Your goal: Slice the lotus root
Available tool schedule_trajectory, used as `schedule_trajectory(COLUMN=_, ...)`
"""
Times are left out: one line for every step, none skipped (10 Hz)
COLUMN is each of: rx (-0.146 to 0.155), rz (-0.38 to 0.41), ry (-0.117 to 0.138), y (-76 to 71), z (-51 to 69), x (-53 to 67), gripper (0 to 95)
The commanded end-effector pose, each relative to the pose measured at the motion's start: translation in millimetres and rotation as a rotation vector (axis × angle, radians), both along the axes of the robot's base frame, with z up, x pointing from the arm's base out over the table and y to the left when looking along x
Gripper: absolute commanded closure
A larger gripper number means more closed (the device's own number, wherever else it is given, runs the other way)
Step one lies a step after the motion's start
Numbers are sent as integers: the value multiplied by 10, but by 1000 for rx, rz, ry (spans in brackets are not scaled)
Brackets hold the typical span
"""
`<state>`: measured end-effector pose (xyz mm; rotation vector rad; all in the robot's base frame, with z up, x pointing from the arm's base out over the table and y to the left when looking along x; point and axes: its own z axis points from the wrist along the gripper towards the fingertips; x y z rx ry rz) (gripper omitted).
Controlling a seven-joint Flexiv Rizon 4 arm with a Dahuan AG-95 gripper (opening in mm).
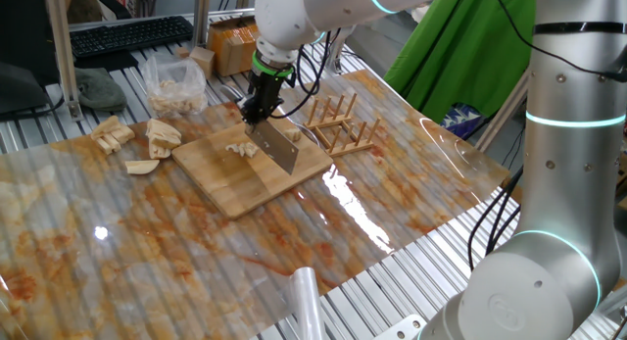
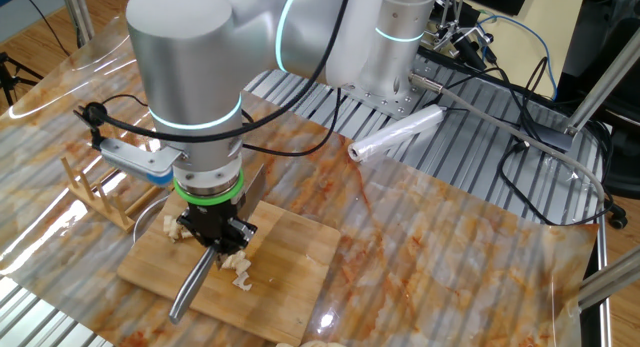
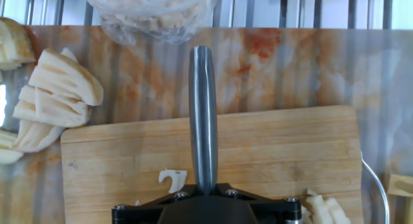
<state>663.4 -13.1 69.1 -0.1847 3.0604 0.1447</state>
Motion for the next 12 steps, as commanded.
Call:
schedule_trajectory(rx=-1, rz=-1, ry=0, y=-3, z=-3, x=4, gripper=950)
schedule_trajectory(rx=-2, rz=0, ry=-1, y=-2, z=-9, x=6, gripper=950)
schedule_trajectory(rx=0, rz=2, ry=-1, y=-3, z=-38, x=14, gripper=950)
schedule_trajectory(rx=1, rz=1, ry=-1, y=3, z=-72, x=21, gripper=950)
schedule_trajectory(rx=1, rz=4, ry=-4, y=8, z=-110, x=27, gripper=950)
schedule_trajectory(rx=12, rz=-4, ry=-7, y=36, z=-223, x=39, gripper=950)
schedule_trajectory(rx=13, rz=-4, ry=-14, y=66, z=-308, x=50, gripper=950)
schedule_trajectory(rx=6, rz=-5, ry=-14, y=79, z=-354, x=60, gripper=950)
schedule_trajectory(rx=9, rz=-8, ry=-5, y=81, z=-346, x=54, gripper=950)
schedule_trajectory(rx=9, rz=-15, ry=-10, y=88, z=-335, x=37, gripper=950)
schedule_trajectory(rx=9, rz=-17, ry=-9, y=85, z=-328, x=39, gripper=950)
schedule_trajectory(rx=11, rz=-25, ry=-4, y=81, z=-323, x=44, gripper=950)
